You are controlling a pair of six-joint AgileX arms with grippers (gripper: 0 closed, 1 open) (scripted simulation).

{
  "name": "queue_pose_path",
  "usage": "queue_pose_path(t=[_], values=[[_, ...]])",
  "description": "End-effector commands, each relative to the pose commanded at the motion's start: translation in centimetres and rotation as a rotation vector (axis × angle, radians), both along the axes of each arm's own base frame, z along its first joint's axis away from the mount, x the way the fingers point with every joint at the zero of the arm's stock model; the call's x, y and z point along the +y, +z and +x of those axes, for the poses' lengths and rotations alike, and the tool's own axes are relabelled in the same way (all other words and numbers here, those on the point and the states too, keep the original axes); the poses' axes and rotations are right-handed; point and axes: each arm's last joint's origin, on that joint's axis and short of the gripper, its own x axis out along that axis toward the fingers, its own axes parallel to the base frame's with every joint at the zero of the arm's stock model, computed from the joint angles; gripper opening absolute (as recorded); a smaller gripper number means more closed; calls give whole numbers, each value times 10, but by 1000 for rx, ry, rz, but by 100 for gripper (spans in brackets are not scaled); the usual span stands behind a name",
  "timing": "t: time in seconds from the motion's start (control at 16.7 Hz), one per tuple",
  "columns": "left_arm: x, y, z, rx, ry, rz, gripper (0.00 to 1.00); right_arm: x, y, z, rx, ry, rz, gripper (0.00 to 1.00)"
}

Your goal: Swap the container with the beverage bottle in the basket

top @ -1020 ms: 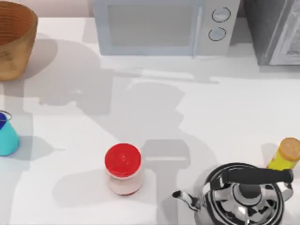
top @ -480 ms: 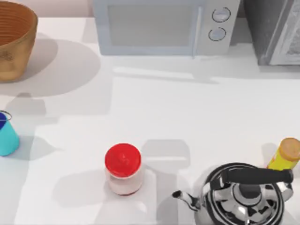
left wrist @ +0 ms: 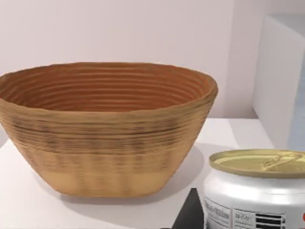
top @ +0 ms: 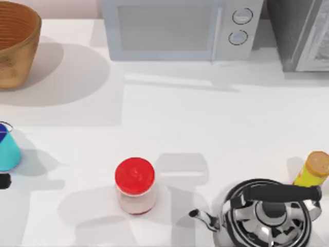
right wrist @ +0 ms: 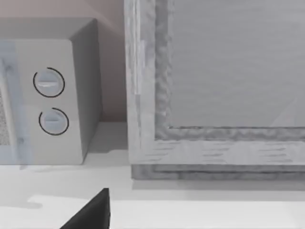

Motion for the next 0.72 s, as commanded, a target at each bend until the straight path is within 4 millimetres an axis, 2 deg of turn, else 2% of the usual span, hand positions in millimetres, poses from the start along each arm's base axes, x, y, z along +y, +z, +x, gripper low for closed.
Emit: queue_pose_path(t=[0.12, 0.24, 0.6, 0.72], values=[[-1, -14, -1, -23, -10, -1, 0, 0, 0, 0, 0, 0, 0, 100], [-1, -20, -1, -30, -14, 0, 0, 0, 0, 0, 0, 0, 0, 100], [-1, -20, -1, -23, -14, 1, 0, 0, 0, 0, 0, 0, 0, 100], [-3, -13, 1, -21, -59, 0, 0, 0, 0, 0, 0, 0, 0, 100]])
